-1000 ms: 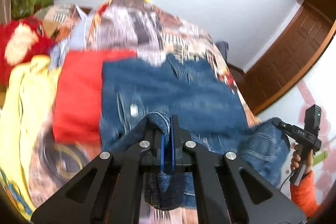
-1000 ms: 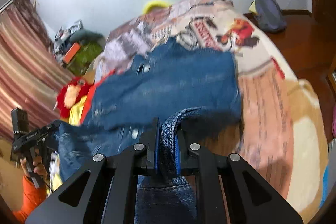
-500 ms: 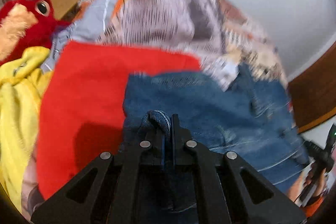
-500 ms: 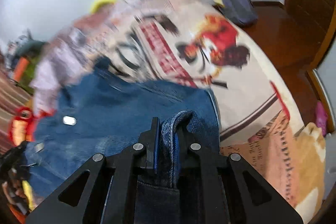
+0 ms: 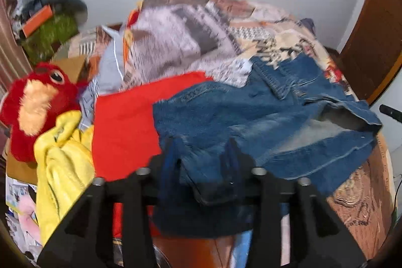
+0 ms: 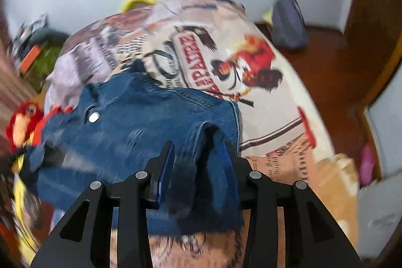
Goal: Fold large clothes
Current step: 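Lift the hem with both grippers and fold it over toward the collar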
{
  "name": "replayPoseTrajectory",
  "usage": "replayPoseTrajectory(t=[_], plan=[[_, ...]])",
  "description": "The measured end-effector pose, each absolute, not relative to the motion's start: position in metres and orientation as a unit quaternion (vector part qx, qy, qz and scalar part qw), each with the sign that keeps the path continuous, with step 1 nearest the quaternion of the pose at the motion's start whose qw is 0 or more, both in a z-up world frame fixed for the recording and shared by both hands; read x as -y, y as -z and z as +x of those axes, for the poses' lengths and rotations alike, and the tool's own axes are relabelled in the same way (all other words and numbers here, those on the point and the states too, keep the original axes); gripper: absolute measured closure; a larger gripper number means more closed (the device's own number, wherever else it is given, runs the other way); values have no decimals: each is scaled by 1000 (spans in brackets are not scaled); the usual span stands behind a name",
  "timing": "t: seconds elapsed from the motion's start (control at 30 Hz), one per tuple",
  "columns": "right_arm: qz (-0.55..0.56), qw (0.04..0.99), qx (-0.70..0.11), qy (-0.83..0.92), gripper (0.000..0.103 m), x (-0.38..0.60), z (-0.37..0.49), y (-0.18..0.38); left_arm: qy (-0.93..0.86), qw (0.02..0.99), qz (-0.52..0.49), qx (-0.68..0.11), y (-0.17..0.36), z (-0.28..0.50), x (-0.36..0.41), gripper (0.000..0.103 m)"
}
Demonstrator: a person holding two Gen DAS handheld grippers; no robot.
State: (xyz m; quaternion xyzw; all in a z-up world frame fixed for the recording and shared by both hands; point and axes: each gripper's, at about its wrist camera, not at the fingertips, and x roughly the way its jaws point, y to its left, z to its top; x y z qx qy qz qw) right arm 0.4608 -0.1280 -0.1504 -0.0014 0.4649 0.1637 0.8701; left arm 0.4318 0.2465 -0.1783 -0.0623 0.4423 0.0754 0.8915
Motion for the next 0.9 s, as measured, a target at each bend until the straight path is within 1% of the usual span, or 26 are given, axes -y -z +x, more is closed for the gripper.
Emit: replayPoseTrajectory(t=[0.03,0.1,0.17,0.23,0.37,0.5,0.57,0.7,0.77,0.8,0.87,0.9], plan=[[-6,871,-457,-180,67,123,451,144,-71,895,-63,-436,172,426,-241,58],[-16,870,-448,-207,60,115,432,137,-56,898,-65,-431,166,420,-231,58],[-28,866,-446,-223,60,107,420,137,-31,896,-68,-437,168,416,-218,55],[-37,858,-454,-238,60,96,411,142,-10,889,-62,-453,179,414,-203,55],[-35,835,-484,-257,60,76,407,168,29,866,-74,-494,211,417,-180,55],[-18,810,-521,-269,60,57,411,196,35,852,-71,-517,239,430,-166,55],[-15,793,-541,-278,60,46,414,207,30,851,-67,-521,248,441,-165,55],[-45,802,-527,-278,60,24,431,209,29,847,-65,-526,257,470,-175,55],[-60,800,-528,-278,60,15,446,210,13,848,-49,-528,260,491,-184,55],[-72,801,-528,-274,60,11,453,209,2,849,-39,-527,258,504,-189,57],[-100,816,-511,-252,63,-1,479,202,-20,854,-24,-520,247,531,-201,66],[-112,834,-492,-224,63,-4,493,193,-29,856,-25,-515,238,544,-208,69]])
